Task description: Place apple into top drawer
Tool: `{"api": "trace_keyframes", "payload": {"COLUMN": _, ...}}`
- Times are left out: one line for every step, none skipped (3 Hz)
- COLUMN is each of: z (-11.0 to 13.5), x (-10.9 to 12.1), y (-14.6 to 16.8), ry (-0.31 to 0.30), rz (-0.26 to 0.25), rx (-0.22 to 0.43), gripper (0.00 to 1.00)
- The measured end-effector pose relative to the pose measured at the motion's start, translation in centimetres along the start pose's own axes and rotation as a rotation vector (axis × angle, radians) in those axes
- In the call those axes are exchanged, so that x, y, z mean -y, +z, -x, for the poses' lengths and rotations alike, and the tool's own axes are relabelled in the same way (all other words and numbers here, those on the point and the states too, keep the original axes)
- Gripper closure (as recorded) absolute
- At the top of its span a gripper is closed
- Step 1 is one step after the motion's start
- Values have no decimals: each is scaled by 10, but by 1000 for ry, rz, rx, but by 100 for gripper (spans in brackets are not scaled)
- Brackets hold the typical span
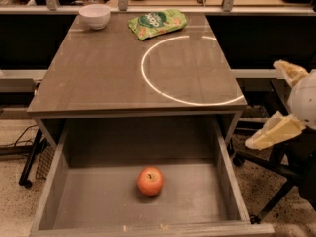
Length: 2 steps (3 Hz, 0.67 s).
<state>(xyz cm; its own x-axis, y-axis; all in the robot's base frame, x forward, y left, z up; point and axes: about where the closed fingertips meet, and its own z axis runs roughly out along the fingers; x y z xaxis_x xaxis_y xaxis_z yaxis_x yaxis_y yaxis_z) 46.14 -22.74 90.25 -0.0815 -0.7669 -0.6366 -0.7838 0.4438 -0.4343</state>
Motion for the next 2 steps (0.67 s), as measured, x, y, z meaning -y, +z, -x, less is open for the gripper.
{"api": "trace_keyframes", "payload": {"z": 74, "x": 56, "y": -20, "ry": -111, "rz": -102, "rx": 104, "gripper": 0}}
{"api": "trace_keyframes", "payload": {"z": 77, "x": 59, "y": -24, "ry": -114, "rz": -111, "rx": 106, "gripper": 0}}
